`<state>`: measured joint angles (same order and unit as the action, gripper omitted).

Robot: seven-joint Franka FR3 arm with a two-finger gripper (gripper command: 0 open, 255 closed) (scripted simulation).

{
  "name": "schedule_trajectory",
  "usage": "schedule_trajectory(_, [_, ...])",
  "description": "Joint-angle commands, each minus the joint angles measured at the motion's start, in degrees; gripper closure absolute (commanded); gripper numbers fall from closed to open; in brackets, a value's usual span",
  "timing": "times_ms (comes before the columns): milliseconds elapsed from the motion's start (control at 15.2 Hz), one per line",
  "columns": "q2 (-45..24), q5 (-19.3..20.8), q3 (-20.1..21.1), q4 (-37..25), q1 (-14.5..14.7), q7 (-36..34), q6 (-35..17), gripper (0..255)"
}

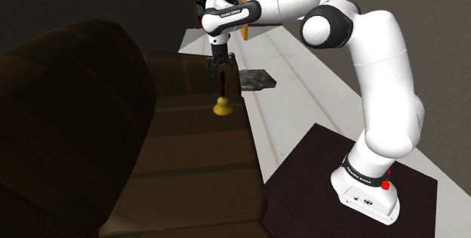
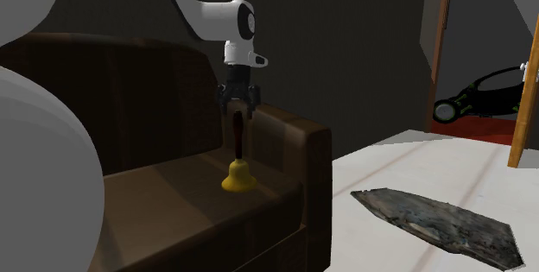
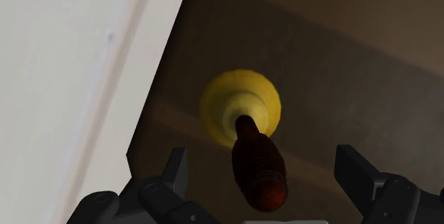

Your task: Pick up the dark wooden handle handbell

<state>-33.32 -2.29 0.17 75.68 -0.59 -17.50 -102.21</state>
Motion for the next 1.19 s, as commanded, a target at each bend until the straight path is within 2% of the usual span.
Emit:
schedule_trajectory(0, [-0.24,-0.01,0.01,1.23,0.02,0.03,-1.49,0])
schedule_trajectory(132, [-0.33,-0.02,0.01,1.52,0.03,0.05,-1.88,0])
schedule_trajectory(198, [-0.5,-0.02,0.01,1.31,0.02,0.05,-1.84,255])
schedule_trajectory(792, [-0.34,-0.02,0.01,1.52,0.02,0.05,-1.88,255])
schedule_trajectory(1122, [0.41,0.01,0.01,-1.15,0.01,-0.08,1.53,255])
